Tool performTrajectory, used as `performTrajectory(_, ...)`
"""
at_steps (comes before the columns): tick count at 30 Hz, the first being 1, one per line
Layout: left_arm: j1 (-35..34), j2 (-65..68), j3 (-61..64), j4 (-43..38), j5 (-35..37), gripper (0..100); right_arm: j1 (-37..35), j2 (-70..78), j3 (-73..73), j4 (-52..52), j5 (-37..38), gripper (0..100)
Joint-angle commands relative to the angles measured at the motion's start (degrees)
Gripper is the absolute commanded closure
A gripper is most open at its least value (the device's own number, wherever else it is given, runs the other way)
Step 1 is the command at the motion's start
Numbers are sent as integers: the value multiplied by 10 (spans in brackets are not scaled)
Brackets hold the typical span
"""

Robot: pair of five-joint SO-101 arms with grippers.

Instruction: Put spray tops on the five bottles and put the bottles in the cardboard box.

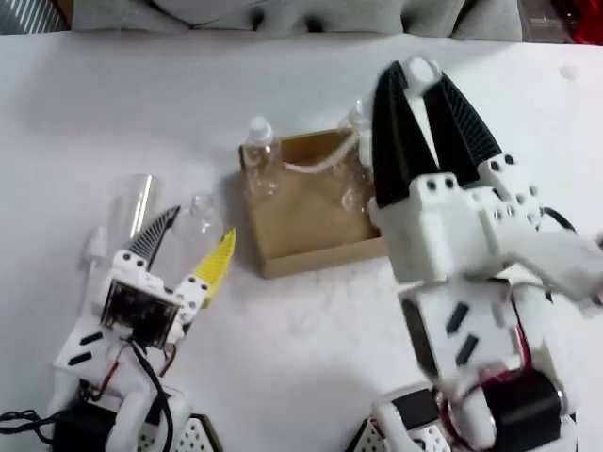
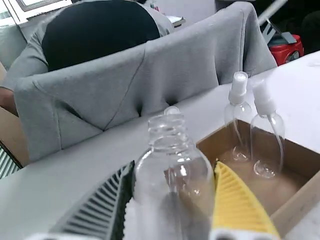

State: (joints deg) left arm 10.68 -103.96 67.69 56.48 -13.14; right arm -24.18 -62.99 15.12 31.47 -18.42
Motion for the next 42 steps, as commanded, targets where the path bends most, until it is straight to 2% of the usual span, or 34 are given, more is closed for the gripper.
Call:
performTrajectory(1,6,-9,-2,-26,9,976,-61,12,-59,-49,3,981)
performTrajectory(8,6,-9,1,-131,9,976,-160,141,-243,15,57,981)
performTrajectory(15,6,-9,117,-349,10,976,-174,298,-439,122,90,981)
performTrajectory(19,6,-9,181,-423,10,976,-174,364,-500,188,105,981)
performTrajectory(25,6,-9,205,-445,10,976,-171,414,-502,227,135,981)
performTrajectory(42,6,-9,205,-445,10,976,-173,420,-414,206,134,981)
